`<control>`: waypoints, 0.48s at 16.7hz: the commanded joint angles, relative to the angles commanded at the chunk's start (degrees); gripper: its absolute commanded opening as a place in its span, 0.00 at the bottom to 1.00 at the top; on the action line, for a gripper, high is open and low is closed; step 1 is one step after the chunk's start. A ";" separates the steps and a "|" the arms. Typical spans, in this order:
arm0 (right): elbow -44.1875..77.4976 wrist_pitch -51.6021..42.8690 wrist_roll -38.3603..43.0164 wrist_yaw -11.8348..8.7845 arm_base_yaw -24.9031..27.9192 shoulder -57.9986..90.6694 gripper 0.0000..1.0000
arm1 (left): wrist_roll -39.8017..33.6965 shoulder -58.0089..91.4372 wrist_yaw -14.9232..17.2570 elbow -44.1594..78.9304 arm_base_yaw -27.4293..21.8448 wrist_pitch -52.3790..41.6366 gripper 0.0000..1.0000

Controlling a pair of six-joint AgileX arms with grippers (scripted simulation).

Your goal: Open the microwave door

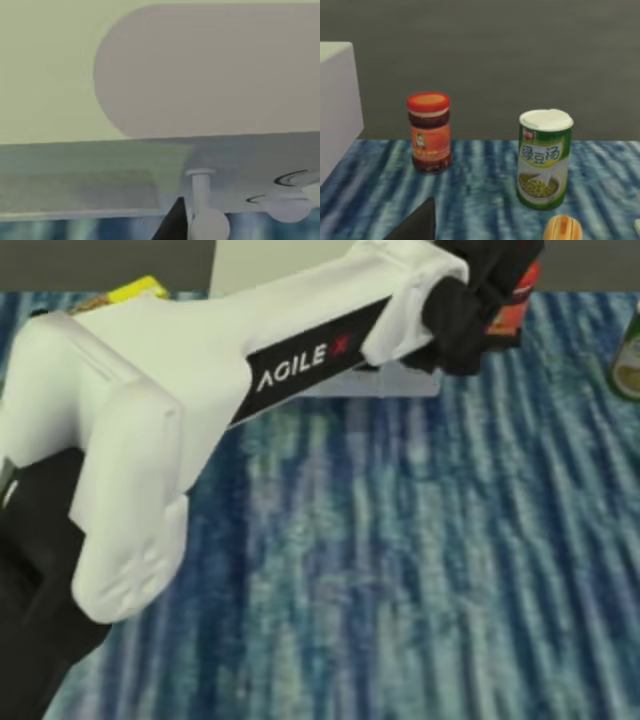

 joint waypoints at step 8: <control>0.00 0.00 0.00 0.00 0.00 0.00 1.00 | -5.65 4.13 7.89 16.77 2.70 -23.33 0.00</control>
